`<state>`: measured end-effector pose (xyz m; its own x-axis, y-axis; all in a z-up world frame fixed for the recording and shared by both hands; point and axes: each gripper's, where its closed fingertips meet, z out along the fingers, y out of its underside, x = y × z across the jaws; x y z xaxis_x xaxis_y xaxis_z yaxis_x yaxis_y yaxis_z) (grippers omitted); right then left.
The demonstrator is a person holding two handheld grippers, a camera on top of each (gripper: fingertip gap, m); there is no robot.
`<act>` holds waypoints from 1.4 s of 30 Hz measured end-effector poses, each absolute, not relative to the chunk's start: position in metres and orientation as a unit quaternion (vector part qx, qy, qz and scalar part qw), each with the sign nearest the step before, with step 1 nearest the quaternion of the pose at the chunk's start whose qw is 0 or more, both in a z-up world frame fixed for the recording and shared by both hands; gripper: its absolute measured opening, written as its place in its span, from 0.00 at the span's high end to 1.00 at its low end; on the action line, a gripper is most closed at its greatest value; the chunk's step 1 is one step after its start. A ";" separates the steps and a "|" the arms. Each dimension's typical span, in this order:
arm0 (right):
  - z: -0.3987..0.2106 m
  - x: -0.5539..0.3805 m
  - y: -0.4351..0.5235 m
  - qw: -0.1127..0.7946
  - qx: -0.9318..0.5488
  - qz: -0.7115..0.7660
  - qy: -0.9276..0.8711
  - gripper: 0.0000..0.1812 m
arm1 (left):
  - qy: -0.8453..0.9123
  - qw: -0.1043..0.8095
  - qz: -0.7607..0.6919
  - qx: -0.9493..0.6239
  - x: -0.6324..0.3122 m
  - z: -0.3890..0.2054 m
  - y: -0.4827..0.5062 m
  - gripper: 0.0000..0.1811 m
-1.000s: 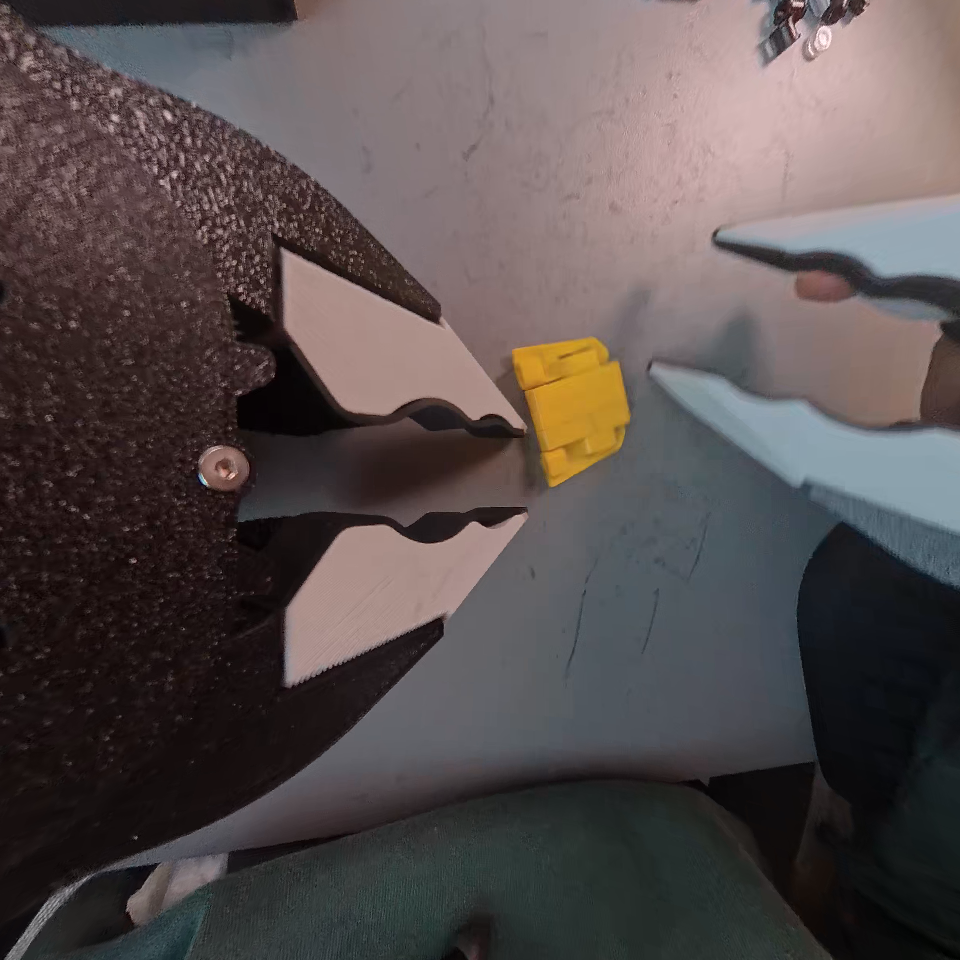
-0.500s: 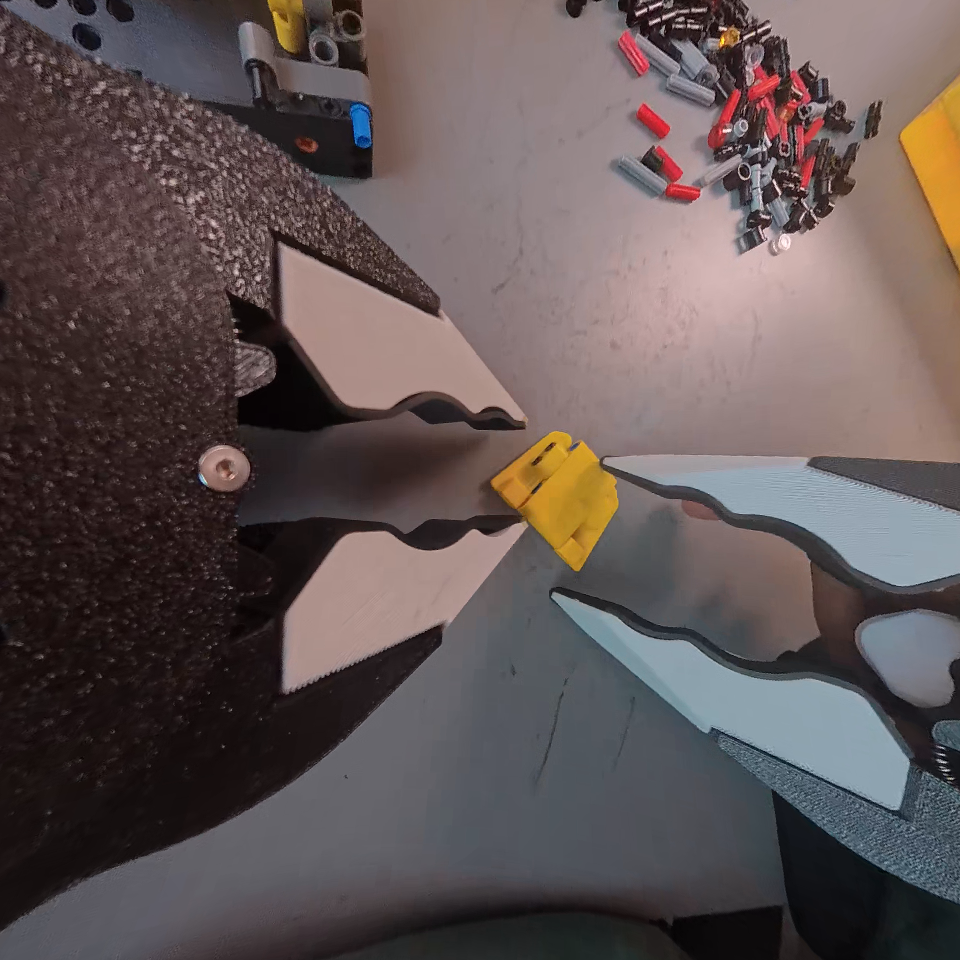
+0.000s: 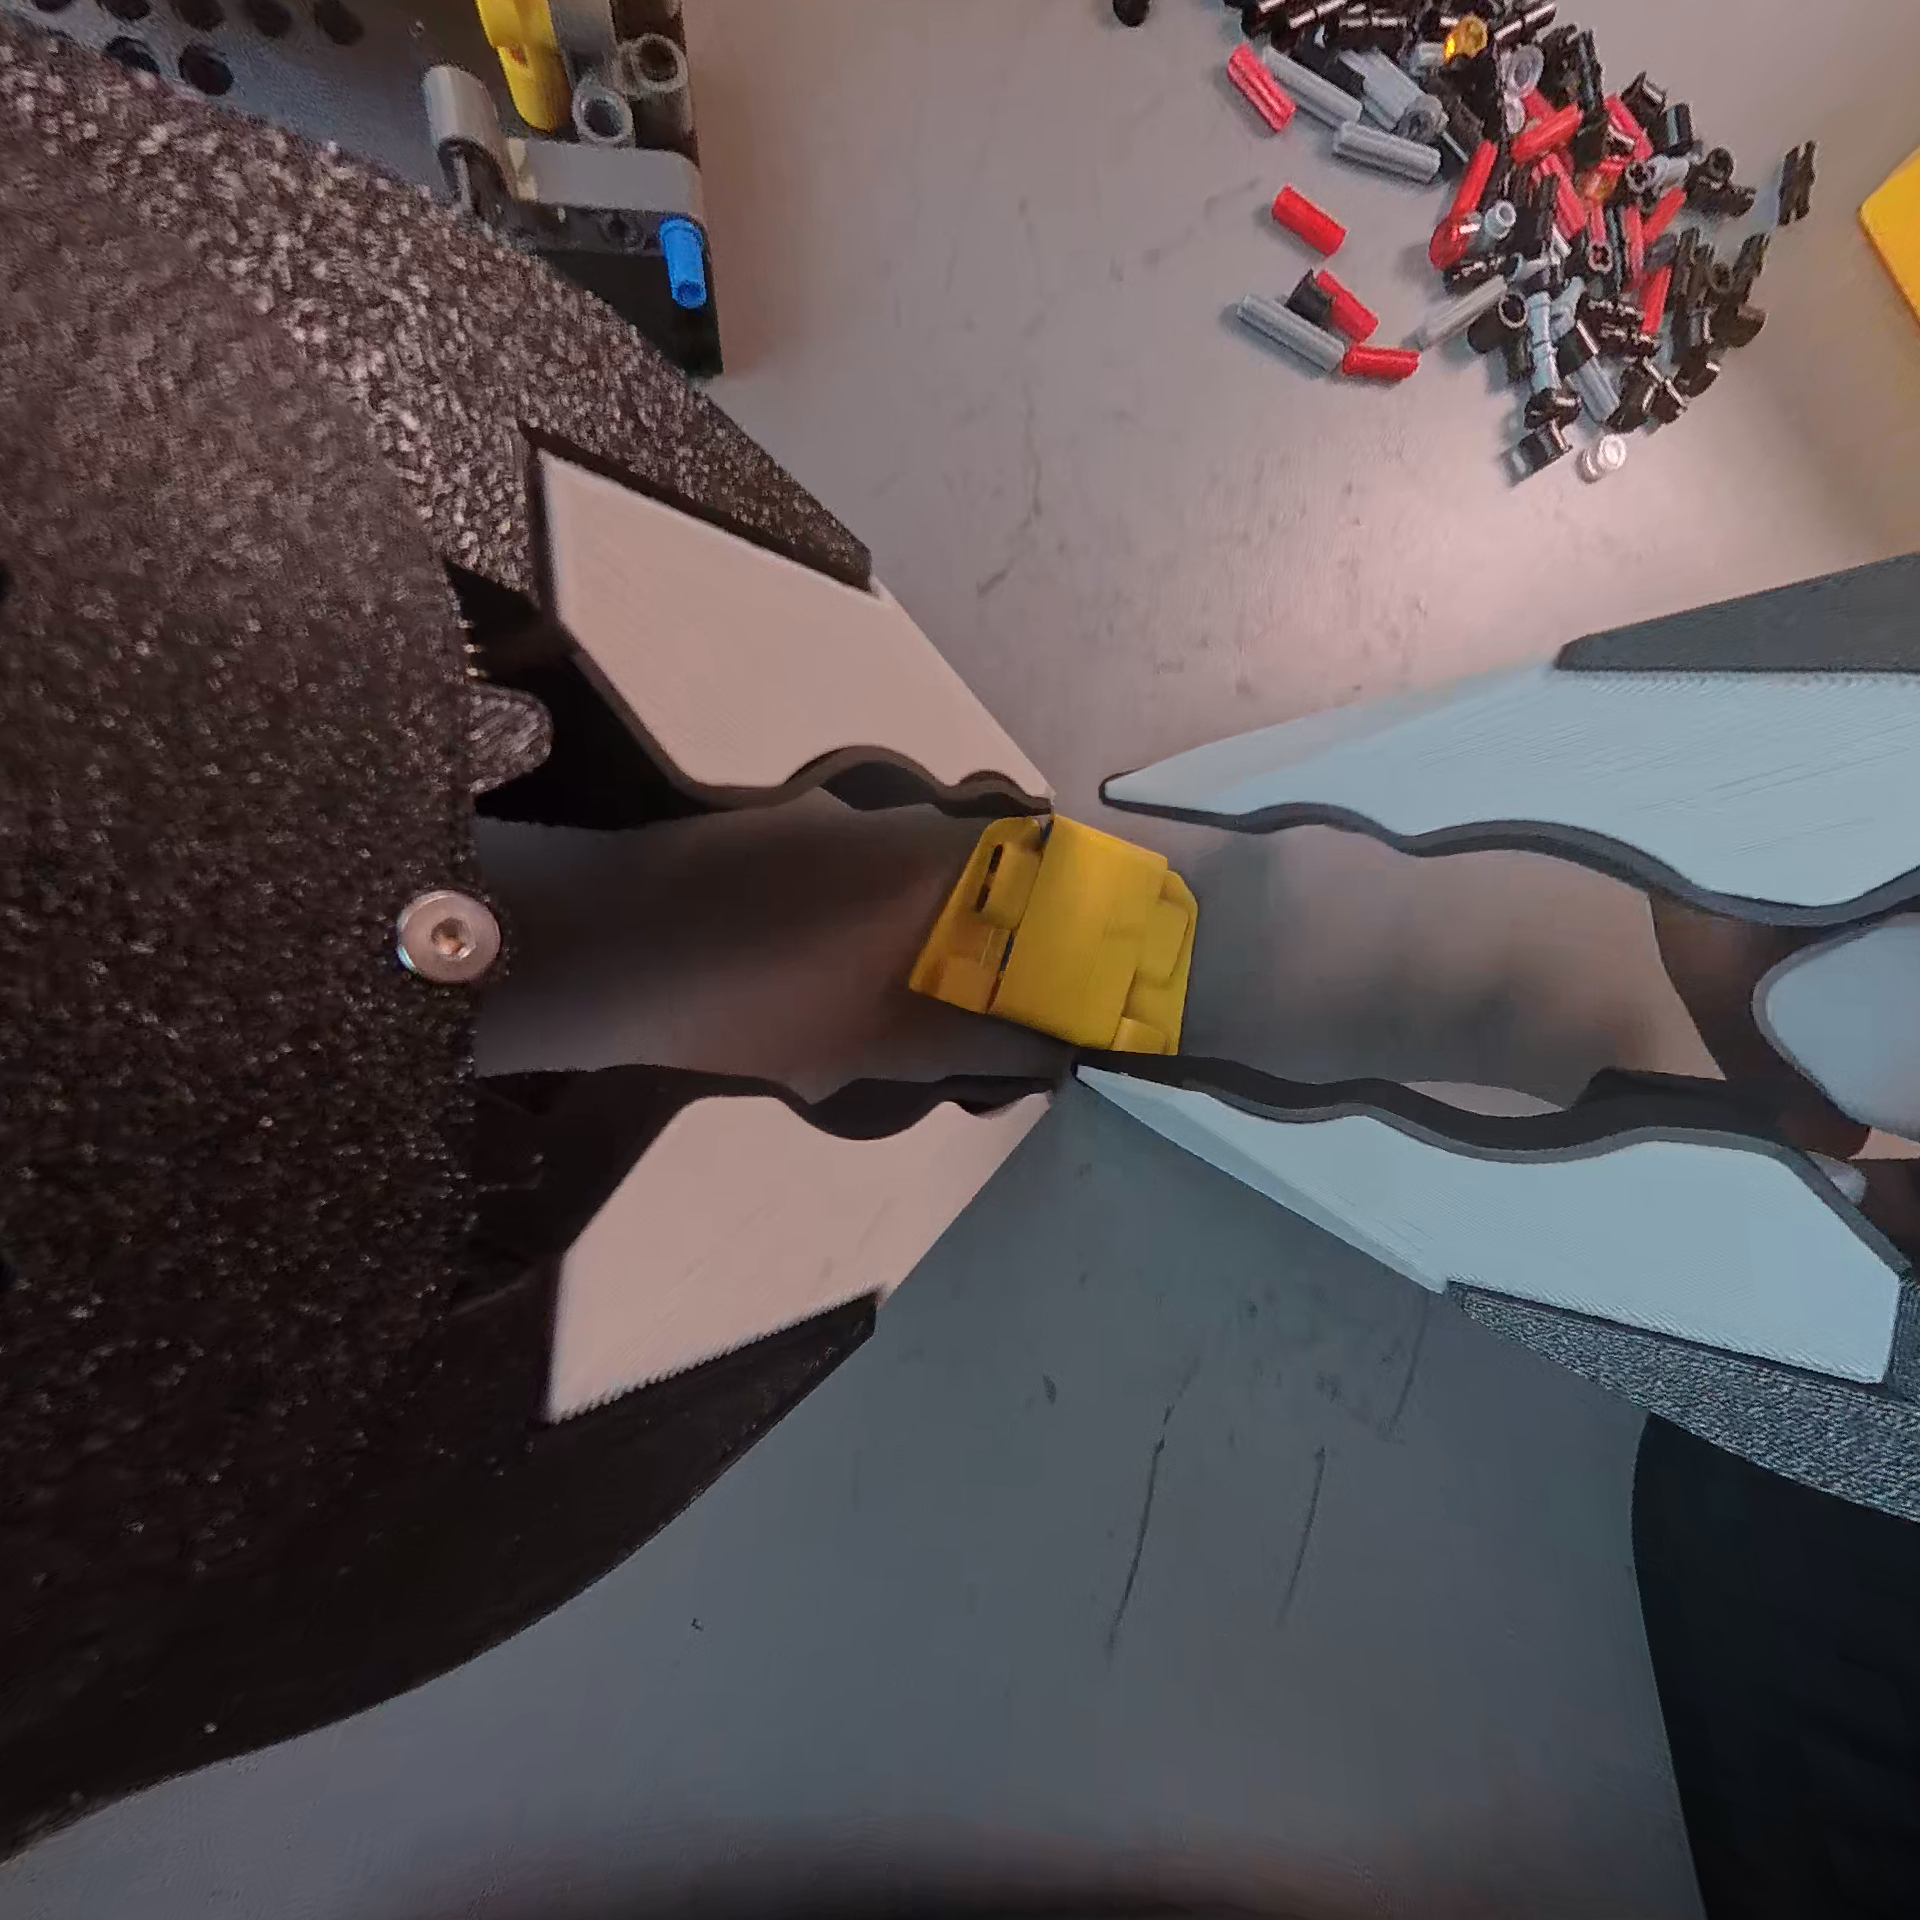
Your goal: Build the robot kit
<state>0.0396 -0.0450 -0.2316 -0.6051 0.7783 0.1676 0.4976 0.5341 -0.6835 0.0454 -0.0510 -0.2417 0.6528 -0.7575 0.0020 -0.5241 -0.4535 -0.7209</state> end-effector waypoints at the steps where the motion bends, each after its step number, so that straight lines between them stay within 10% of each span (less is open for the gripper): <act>1: -0.229 0.039 -0.040 0.246 -0.383 0.301 -0.838 0.75 | 0.379 0.357 -0.160 -0.838 0.044 -0.242 -0.049 0.73; 15: -0.140 0.027 0.063 0.455 -0.521 0.361 -0.625 0.77 | 0.289 0.393 -0.096 -0.868 0.028 -0.237 -0.017 0.80; 24: -0.012 0.035 0.202 0.670 -0.562 0.272 -0.401 0.84 | 0.196 0.649 -0.151 -0.719 0.006 -0.117 -0.015 0.73; 42: -0.033 -0.017 0.318 0.667 -0.598 0.194 -0.400 0.98 | 0.117 0.689 -0.101 -0.709 -0.064 -0.111 -0.019 0.96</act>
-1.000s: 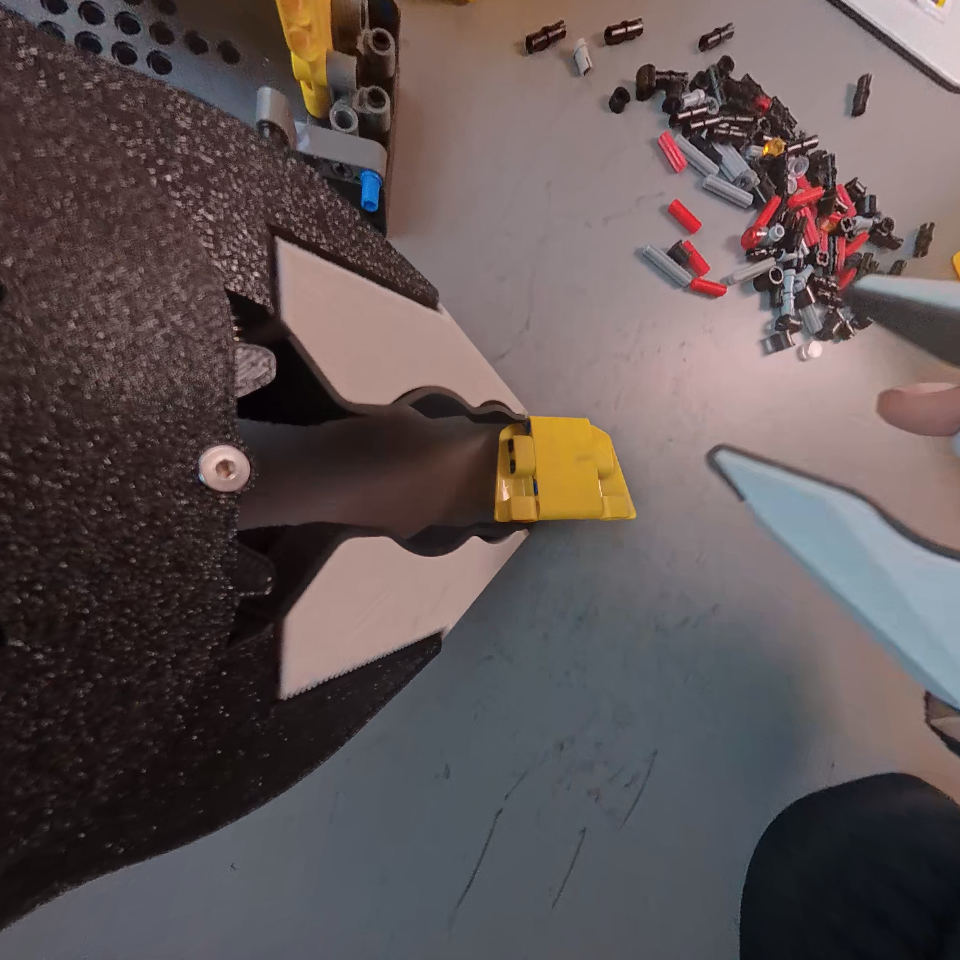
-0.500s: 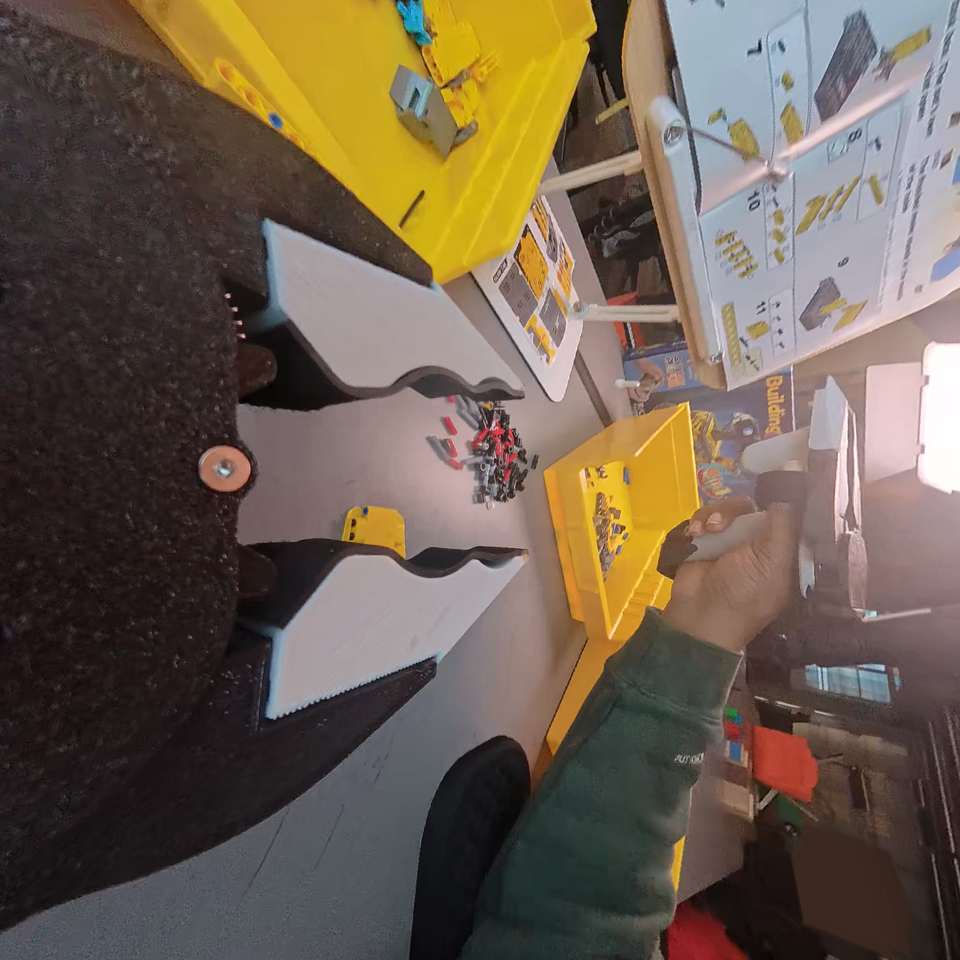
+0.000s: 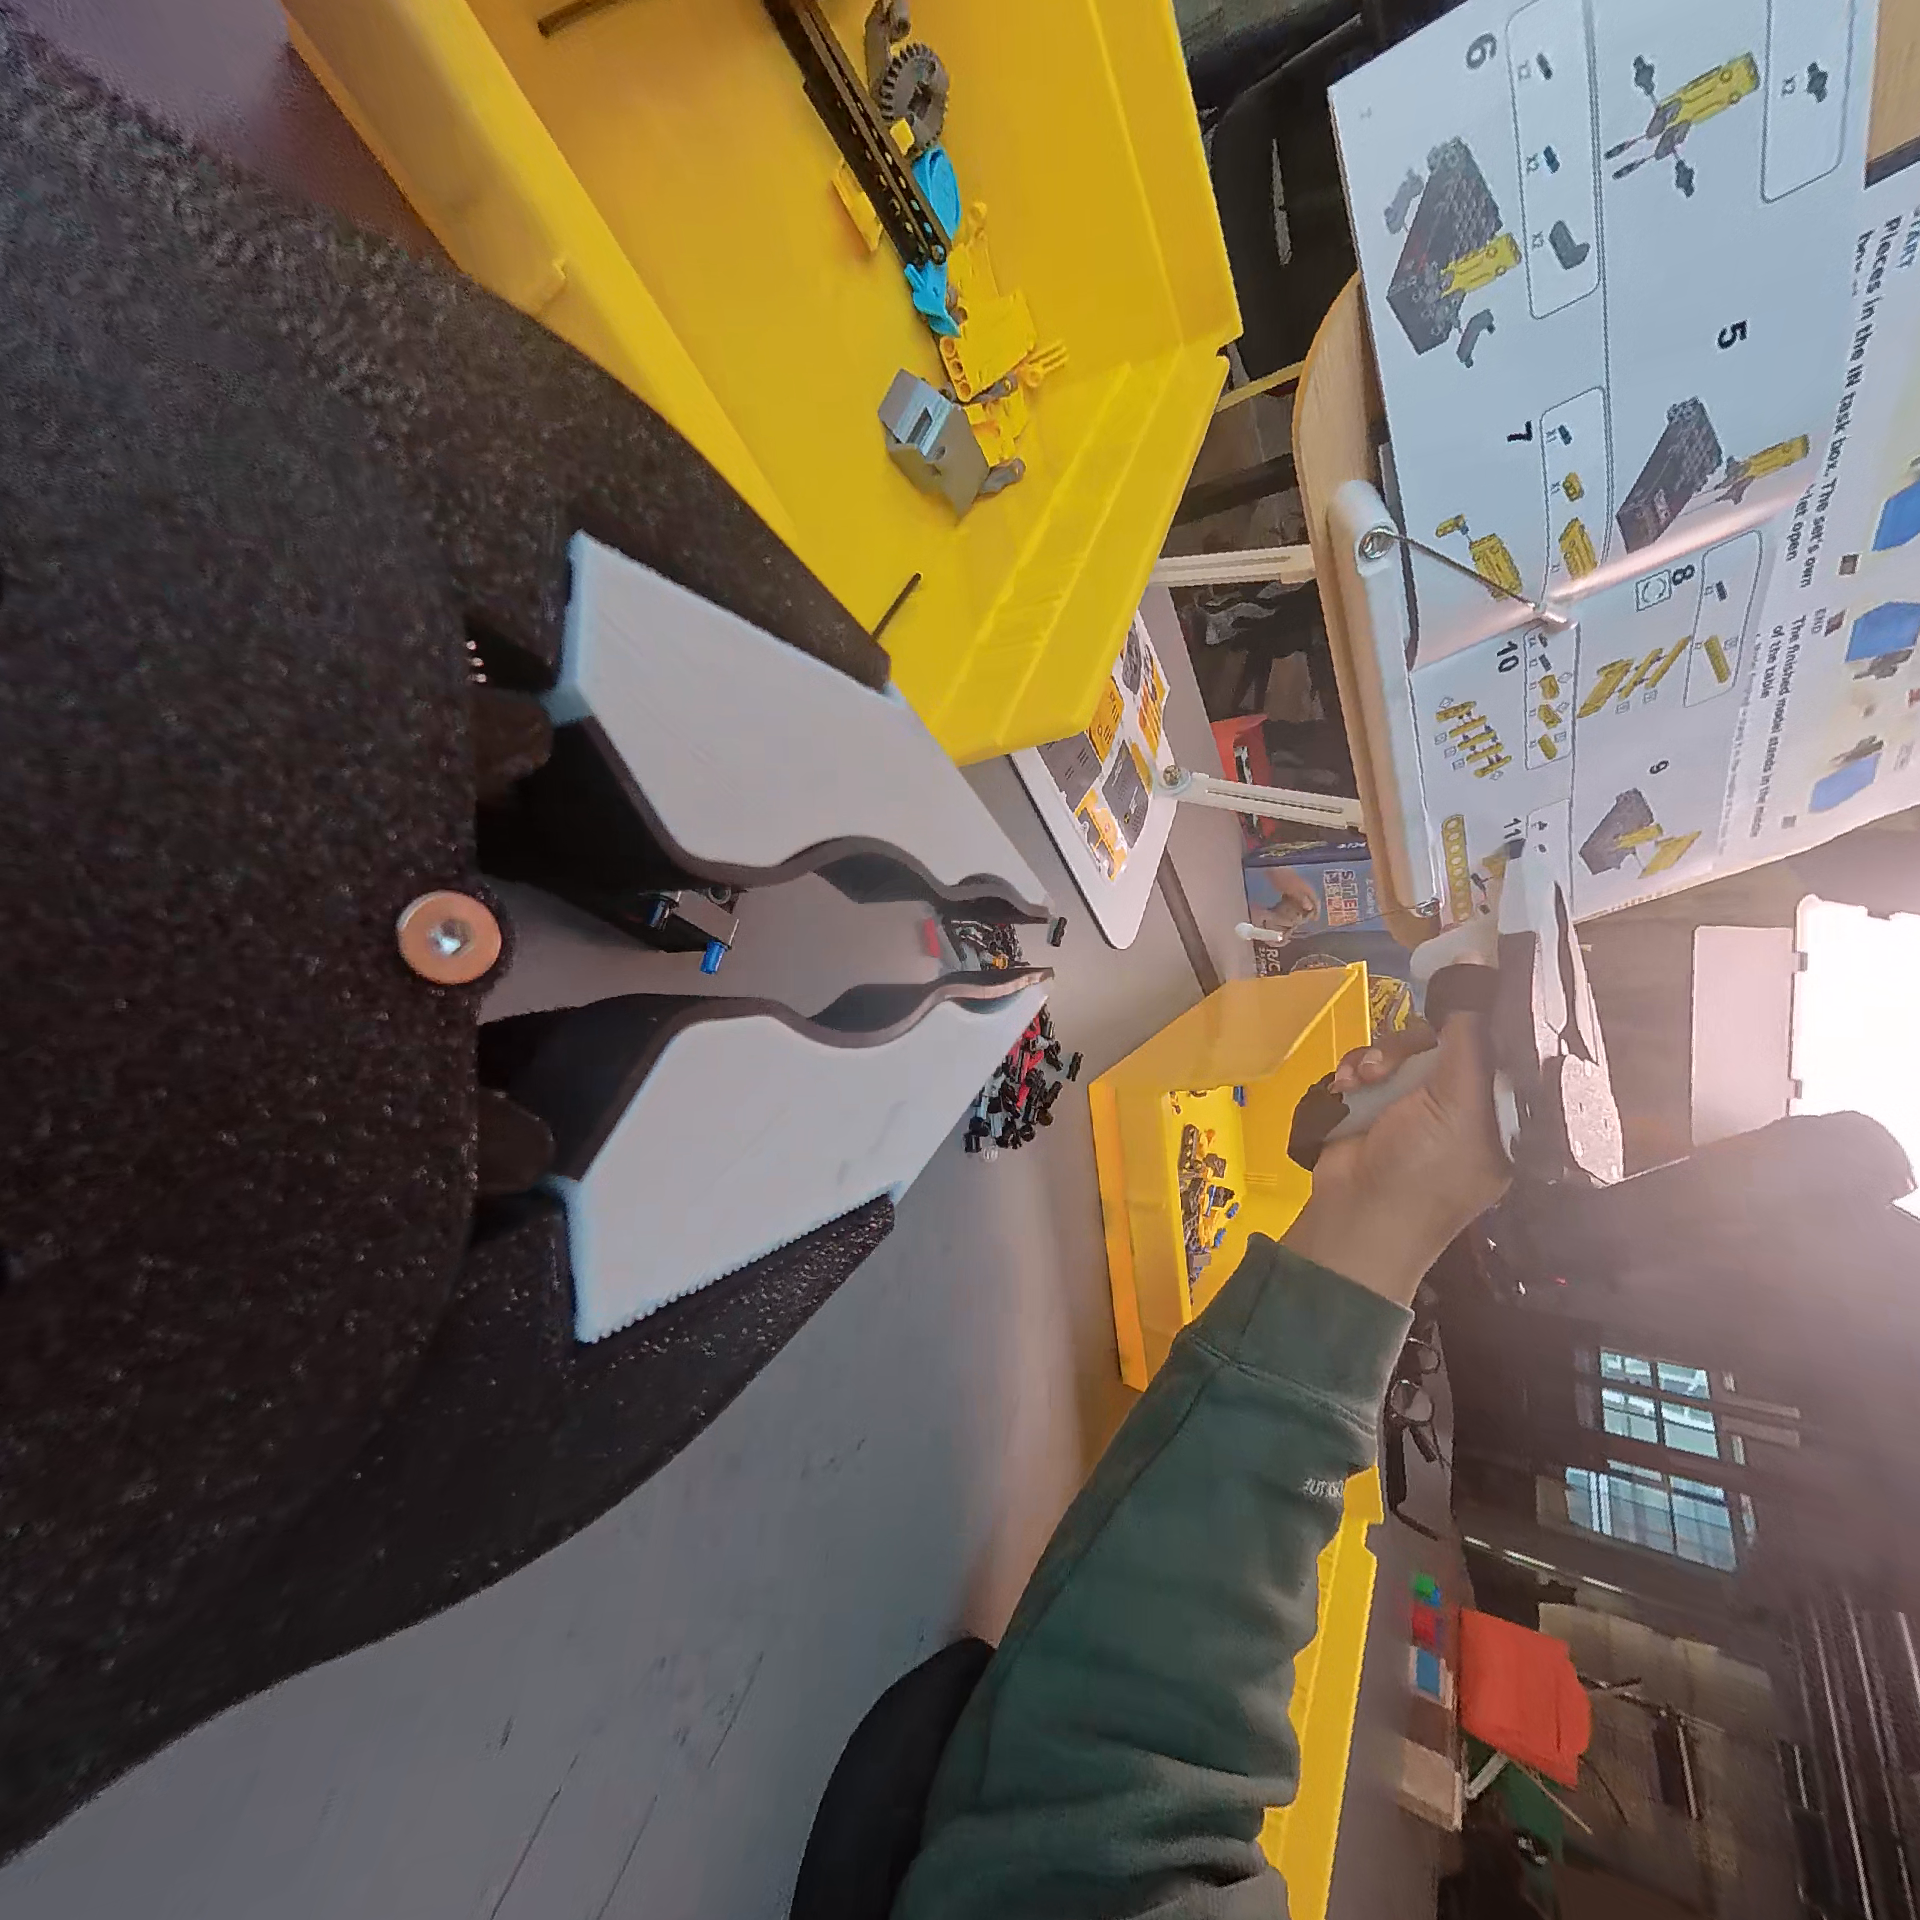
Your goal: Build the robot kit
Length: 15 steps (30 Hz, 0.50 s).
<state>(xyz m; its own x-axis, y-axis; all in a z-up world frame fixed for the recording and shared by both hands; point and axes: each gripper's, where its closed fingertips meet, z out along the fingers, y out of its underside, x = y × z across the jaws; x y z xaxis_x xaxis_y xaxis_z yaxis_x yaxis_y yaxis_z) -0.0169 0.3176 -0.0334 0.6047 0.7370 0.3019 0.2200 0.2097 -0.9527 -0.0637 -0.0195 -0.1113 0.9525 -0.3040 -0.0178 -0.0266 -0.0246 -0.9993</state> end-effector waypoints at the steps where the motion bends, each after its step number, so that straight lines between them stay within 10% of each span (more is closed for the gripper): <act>1: -0.032 -0.017 0.317 0.667 -0.596 0.199 -0.400 0.98 | 0.117 0.685 -0.103 -0.711 -0.063 -0.113 -0.019 0.97; 15: -0.031 -0.024 0.315 0.669 -0.582 0.210 -0.411 1.00 | 0.124 0.666 -0.120 -0.726 -0.059 -0.128 -0.016 0.91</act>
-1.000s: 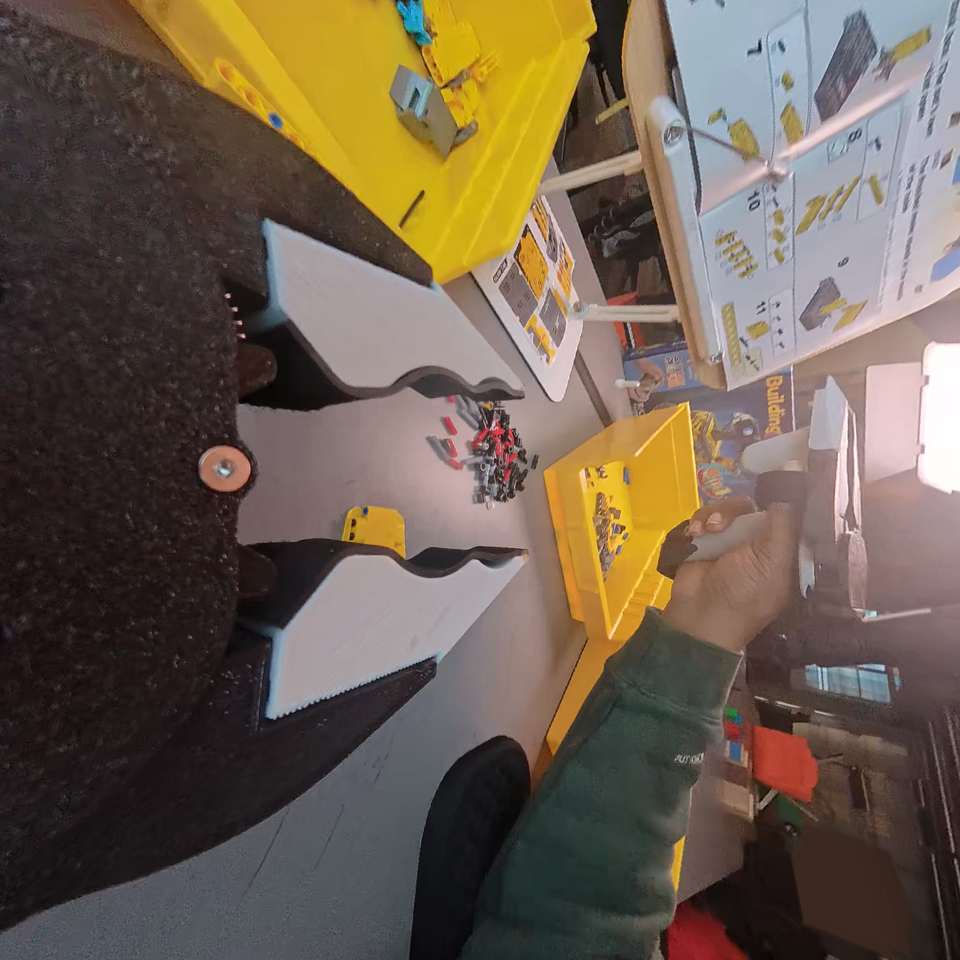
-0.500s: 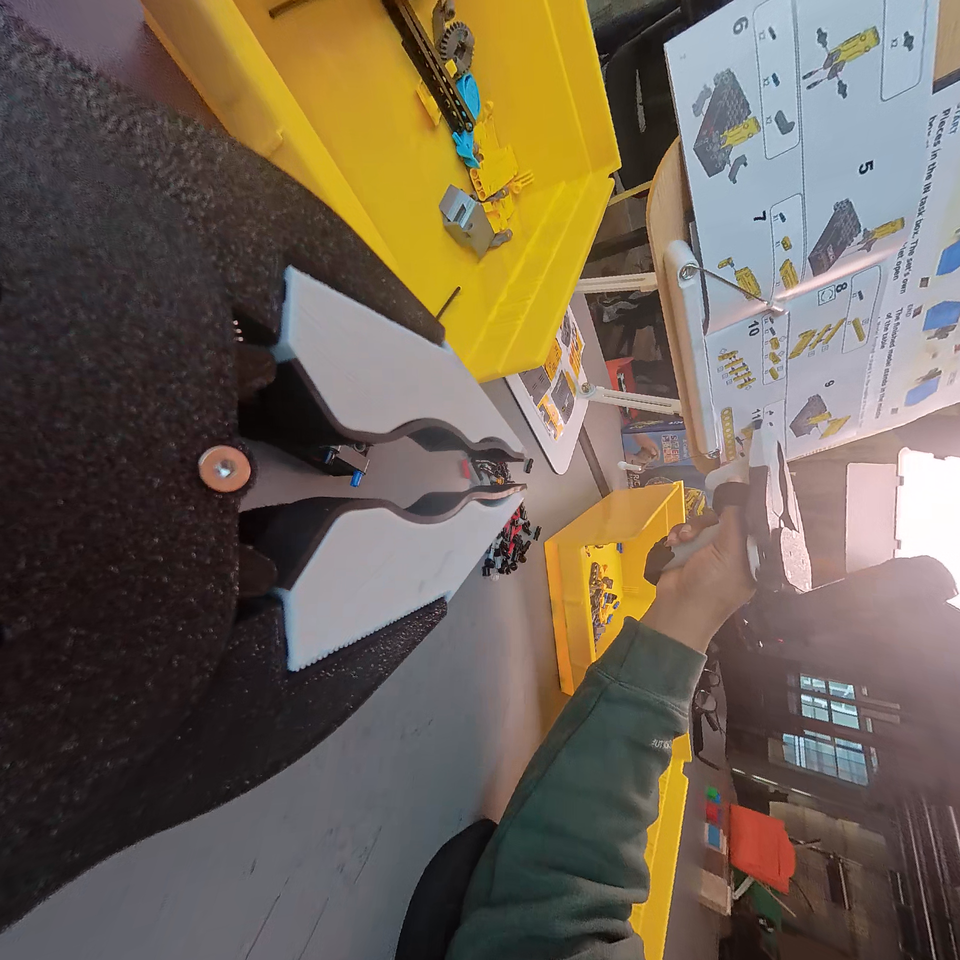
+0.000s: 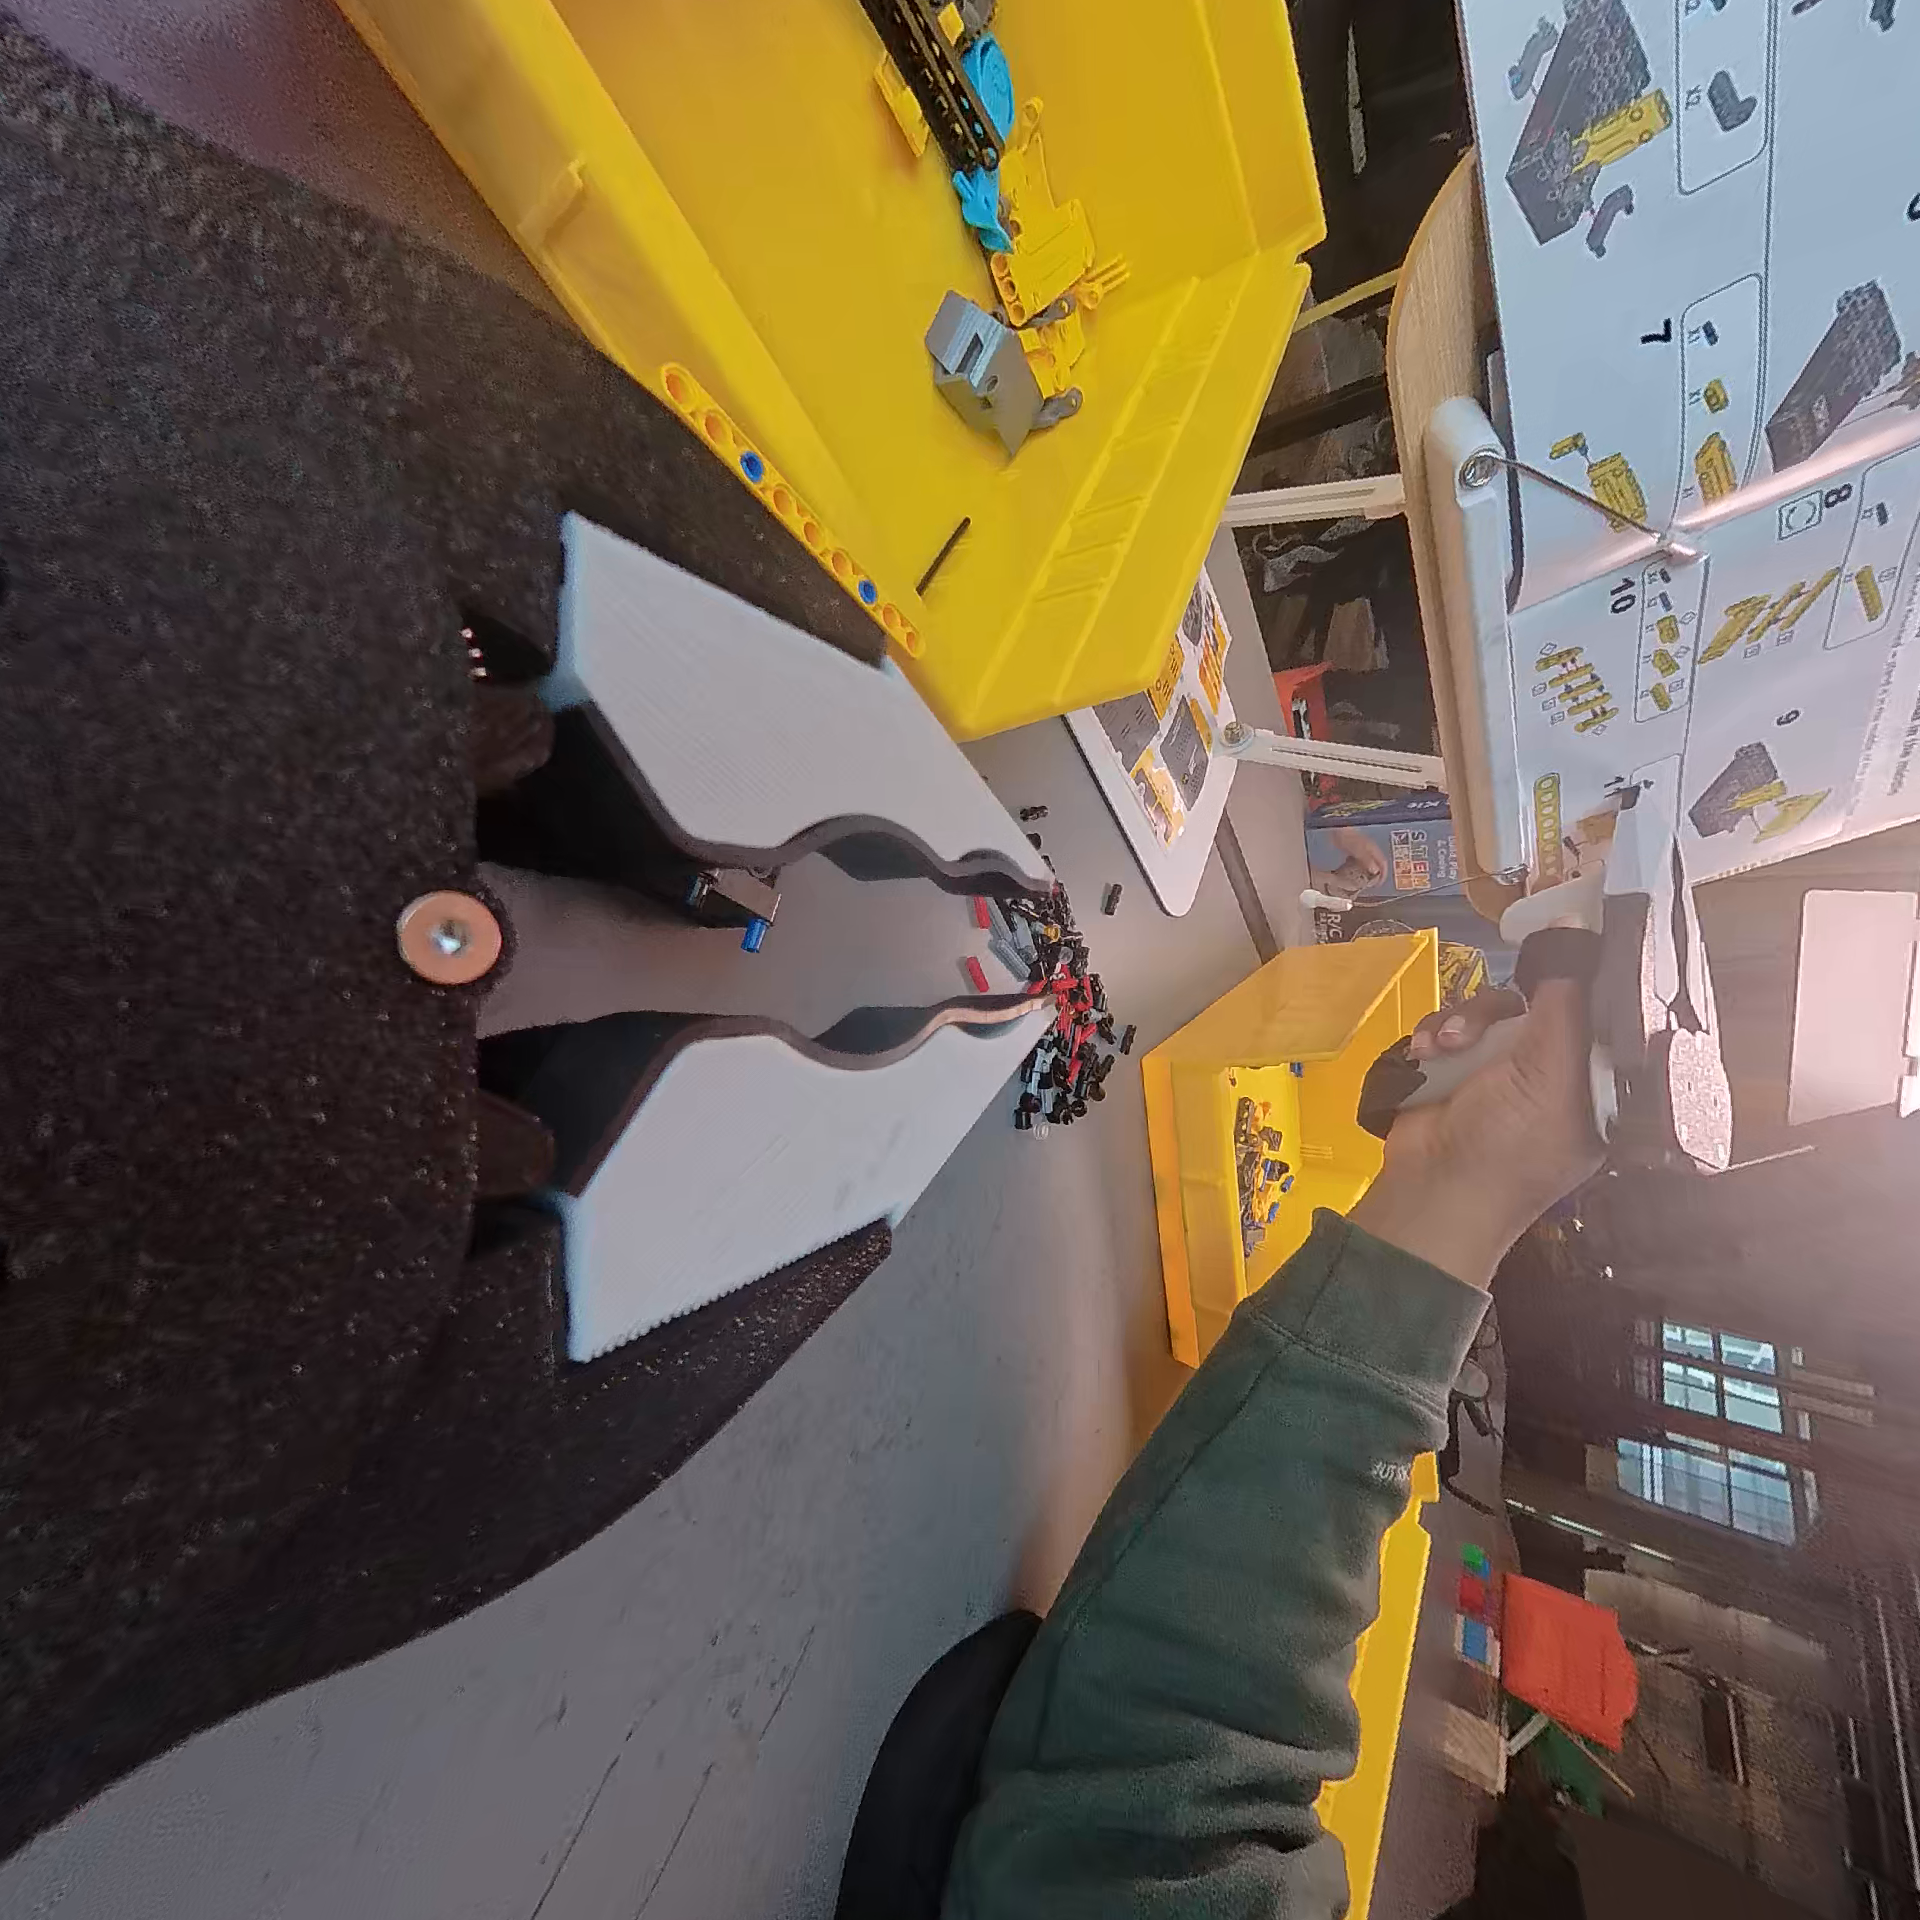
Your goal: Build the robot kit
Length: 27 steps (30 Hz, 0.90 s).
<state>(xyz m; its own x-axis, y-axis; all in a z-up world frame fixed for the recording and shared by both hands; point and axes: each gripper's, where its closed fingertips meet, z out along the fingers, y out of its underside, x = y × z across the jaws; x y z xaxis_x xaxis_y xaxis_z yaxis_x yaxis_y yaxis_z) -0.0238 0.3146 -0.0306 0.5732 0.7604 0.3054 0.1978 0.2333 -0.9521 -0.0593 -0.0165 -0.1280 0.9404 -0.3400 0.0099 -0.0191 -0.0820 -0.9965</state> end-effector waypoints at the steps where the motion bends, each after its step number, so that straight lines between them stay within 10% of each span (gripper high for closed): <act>1: -0.031 -0.024 0.314 0.669 -0.582 0.212 -0.411 1.00 | 0.125 0.666 -0.120 -0.726 -0.059 -0.129 -0.016 0.89; 27: -0.033 -0.020 0.315 0.681 -0.562 0.228 -0.409 1.00 | 0.060 0.682 -0.166 -0.709 -0.085 -0.126 -0.013 0.90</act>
